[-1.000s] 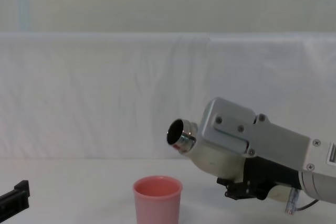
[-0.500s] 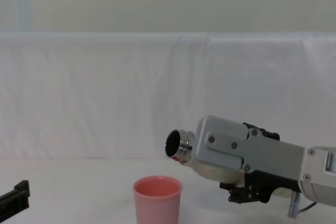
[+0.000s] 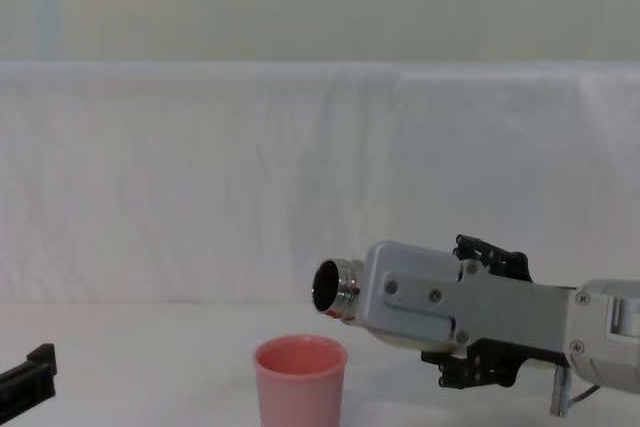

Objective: Grasp the thermos with one hand and pour water into the cup lid.

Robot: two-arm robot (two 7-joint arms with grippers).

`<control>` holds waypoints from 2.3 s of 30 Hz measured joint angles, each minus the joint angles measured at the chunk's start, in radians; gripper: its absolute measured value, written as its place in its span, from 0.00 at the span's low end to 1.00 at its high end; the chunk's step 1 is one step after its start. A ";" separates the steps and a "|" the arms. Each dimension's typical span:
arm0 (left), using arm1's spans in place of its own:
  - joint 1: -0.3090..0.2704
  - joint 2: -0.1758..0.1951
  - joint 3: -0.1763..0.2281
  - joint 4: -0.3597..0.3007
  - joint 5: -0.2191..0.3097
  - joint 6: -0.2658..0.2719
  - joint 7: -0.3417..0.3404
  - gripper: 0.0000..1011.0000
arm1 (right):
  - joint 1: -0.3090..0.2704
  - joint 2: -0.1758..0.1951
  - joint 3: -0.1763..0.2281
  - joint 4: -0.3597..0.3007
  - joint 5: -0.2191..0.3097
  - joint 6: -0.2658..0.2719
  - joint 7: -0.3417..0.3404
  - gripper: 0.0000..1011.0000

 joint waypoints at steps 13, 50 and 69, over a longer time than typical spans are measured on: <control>0.000 0.000 0.000 0.000 0.000 0.000 0.000 0.99 | 0.009 0.004 -0.008 -0.004 -0.026 0.003 0.006 0.94; 0.000 0.000 0.000 0.000 0.000 0.000 0.000 0.99 | 0.035 0.008 -0.052 0.028 -0.113 0.016 0.003 0.94; 0.000 0.000 0.000 0.000 0.000 0.000 0.000 0.99 | 0.048 0.012 -0.057 0.029 -0.131 0.018 0.007 0.94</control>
